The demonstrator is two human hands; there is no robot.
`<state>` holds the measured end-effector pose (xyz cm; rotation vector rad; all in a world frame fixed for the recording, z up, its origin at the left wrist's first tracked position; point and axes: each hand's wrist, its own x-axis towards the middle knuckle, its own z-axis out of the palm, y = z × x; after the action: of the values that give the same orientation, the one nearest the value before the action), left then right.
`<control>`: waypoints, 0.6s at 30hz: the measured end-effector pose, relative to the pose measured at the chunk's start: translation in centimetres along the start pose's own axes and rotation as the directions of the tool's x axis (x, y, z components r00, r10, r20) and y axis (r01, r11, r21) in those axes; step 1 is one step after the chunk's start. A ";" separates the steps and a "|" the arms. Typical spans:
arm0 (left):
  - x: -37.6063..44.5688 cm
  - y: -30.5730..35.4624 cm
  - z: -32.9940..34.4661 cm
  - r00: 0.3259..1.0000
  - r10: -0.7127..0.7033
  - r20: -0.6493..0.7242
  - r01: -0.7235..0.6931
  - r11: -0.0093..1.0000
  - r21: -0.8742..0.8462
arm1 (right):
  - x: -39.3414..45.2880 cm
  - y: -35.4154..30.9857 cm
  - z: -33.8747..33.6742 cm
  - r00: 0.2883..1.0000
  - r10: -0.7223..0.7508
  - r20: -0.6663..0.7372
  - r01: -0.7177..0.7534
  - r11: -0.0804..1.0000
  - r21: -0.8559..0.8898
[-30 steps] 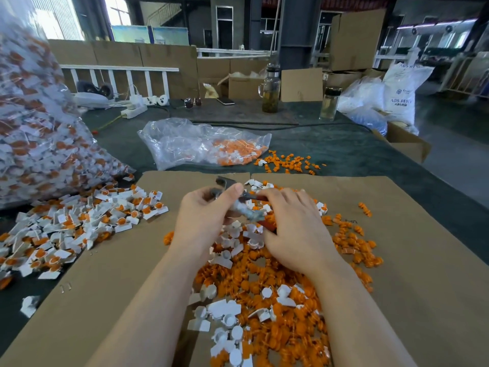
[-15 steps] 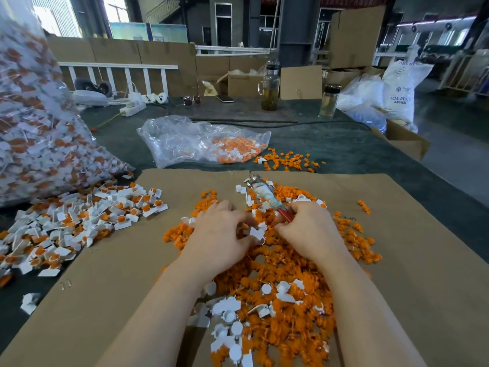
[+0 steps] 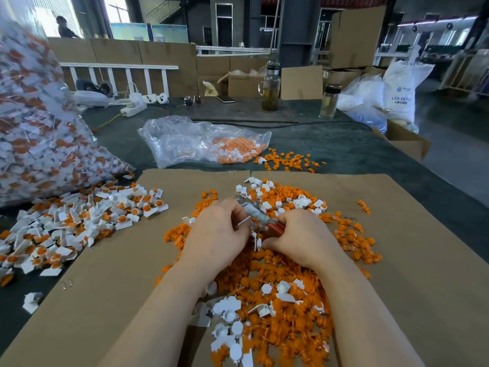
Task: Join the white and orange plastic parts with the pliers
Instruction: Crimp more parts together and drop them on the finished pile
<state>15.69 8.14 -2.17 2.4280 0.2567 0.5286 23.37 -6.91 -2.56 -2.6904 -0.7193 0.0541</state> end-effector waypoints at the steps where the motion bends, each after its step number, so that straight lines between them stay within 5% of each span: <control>1: 0.0 0.0 0.0 1.000 -0.004 0.002 0.004 1.000 0.011 | 0.0 0.1 0.0 1.000 -0.005 0.012 0.005 1.000 0.000; 7: 0.1 -0.1 0.1 1.000 -0.006 -0.015 0.007 1.000 0.019 | -0.2 0.3 -0.1 1.000 0.012 -0.002 -0.012 1.000 0.011; 12: 0.1 -0.3 -0.2 0.994 -0.058 -0.095 0.053 0.997 -0.048 | -0.5 0.2 -0.2 0.987 0.055 -0.149 -0.019 0.973 0.232; 18: 0.1 0.5 -0.6 0.954 -0.295 -0.045 0.240 0.847 -0.474 | -0.6 -0.3 -0.6 0.969 0.175 -0.174 -0.008 0.729 0.684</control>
<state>15.60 8.14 -1.44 1.8587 0.4569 0.5346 22.82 -7.16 -1.94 -1.9684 -0.3808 0.0251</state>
